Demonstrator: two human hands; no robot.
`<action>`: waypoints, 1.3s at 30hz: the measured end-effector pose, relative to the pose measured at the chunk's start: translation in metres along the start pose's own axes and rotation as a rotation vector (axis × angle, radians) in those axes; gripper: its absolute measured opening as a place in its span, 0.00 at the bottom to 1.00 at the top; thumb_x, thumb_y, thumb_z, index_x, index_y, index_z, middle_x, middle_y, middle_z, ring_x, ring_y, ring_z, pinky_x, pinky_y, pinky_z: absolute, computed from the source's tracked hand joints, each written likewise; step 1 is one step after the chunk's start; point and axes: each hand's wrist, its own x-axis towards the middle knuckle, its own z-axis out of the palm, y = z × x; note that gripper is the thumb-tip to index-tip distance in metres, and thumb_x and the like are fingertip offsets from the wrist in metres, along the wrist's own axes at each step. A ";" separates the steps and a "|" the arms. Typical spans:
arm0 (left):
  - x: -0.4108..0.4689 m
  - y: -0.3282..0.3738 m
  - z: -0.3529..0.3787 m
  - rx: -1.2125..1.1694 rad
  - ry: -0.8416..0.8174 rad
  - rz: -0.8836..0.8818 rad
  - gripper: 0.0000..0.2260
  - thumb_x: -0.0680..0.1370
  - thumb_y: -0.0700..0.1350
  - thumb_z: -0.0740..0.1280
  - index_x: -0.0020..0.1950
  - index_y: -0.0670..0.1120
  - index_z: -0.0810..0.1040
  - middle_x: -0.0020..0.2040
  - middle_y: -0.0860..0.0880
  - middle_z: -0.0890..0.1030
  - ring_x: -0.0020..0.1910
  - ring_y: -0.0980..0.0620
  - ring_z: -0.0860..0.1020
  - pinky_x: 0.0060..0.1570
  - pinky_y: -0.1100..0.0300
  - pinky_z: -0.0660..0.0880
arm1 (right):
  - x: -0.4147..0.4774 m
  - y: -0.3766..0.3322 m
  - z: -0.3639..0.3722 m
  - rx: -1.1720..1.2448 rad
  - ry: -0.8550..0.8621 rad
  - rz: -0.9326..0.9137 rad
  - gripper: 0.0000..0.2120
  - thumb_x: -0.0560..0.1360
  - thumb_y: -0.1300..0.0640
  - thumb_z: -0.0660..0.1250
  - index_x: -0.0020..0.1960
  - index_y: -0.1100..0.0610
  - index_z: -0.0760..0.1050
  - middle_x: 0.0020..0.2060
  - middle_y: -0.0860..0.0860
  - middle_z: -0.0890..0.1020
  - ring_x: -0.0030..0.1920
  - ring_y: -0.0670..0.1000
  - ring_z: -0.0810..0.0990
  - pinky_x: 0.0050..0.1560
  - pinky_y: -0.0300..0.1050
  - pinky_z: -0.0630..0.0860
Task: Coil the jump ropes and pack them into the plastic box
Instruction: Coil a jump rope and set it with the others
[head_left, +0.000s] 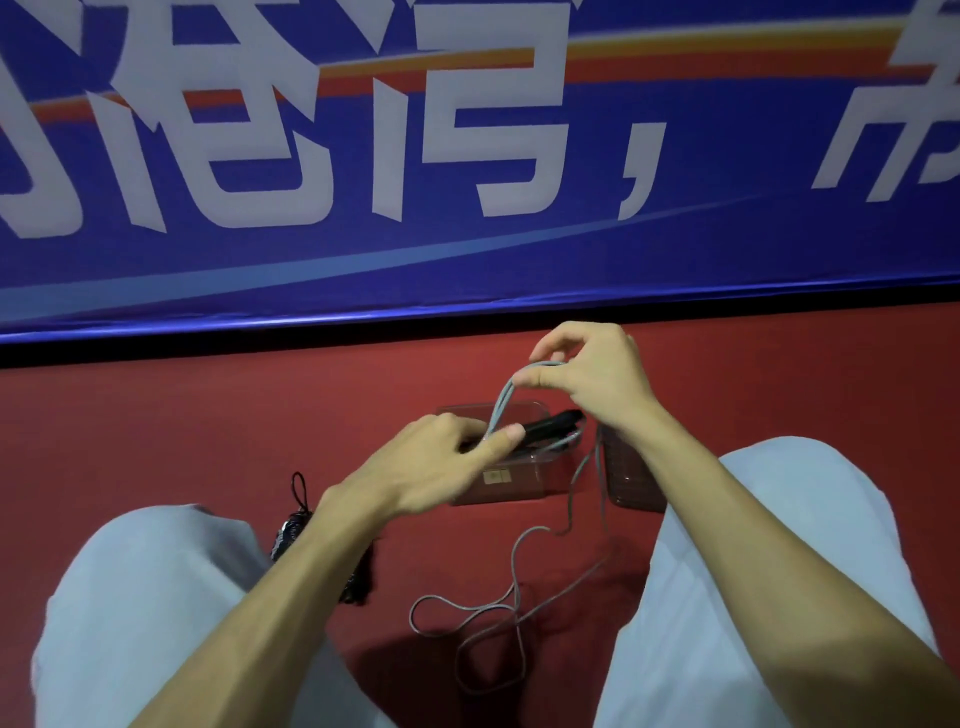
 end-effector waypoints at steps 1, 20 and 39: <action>-0.002 0.002 0.001 -0.022 -0.004 0.035 0.29 0.77 0.70 0.49 0.39 0.47 0.75 0.31 0.52 0.71 0.32 0.51 0.69 0.35 0.54 0.66 | -0.001 0.000 0.000 0.057 -0.047 0.043 0.13 0.58 0.53 0.83 0.36 0.54 0.82 0.30 0.48 0.77 0.30 0.42 0.71 0.32 0.34 0.68; 0.015 -0.015 -0.017 -0.780 0.638 -0.286 0.16 0.77 0.40 0.52 0.44 0.42 0.79 0.27 0.45 0.73 0.21 0.51 0.65 0.23 0.62 0.60 | -0.025 -0.020 0.026 0.482 -0.738 0.385 0.11 0.81 0.61 0.60 0.61 0.62 0.75 0.35 0.52 0.77 0.26 0.44 0.69 0.22 0.33 0.61; 0.013 -0.024 0.008 0.049 0.281 -0.306 0.23 0.81 0.53 0.53 0.32 0.41 0.71 0.31 0.42 0.75 0.31 0.41 0.74 0.31 0.55 0.65 | -0.034 -0.020 0.011 -0.585 -0.447 -0.513 0.09 0.80 0.51 0.63 0.54 0.51 0.80 0.46 0.46 0.79 0.49 0.51 0.78 0.43 0.45 0.71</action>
